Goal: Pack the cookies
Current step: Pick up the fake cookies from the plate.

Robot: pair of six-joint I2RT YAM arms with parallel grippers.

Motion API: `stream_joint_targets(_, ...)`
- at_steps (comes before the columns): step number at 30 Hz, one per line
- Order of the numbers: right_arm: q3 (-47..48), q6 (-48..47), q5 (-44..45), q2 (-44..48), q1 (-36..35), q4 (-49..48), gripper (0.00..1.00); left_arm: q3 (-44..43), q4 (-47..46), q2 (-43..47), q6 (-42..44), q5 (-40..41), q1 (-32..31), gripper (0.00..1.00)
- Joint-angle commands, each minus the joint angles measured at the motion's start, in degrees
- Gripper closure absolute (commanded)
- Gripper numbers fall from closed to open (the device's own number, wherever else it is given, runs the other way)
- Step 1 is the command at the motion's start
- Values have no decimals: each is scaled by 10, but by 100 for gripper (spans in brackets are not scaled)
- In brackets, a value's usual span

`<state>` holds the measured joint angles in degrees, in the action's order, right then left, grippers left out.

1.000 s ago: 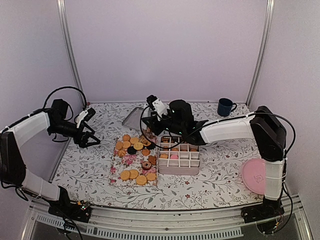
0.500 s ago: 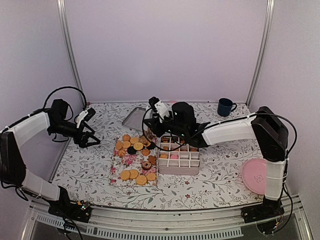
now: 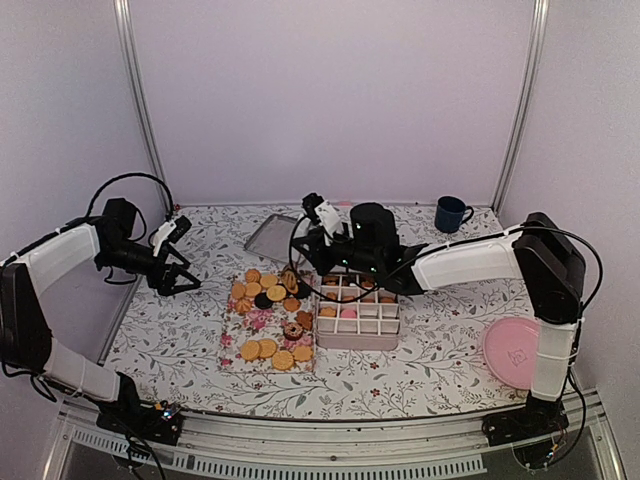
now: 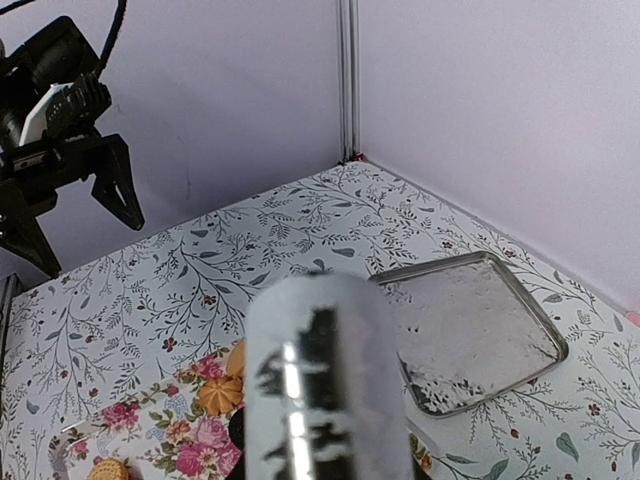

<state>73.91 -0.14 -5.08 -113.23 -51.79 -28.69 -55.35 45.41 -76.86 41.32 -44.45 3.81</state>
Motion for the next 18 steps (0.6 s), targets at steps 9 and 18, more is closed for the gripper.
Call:
stream_joint_targets(9, 20, 29, -9, 60, -2, 23, 100, -13, 12, -10, 13, -9, 6, 6)
stream_joint_targets(18, -7, 19, 5, 152, -1, 61, 100, -30, 16, -31, 19, 0, 7, 6)
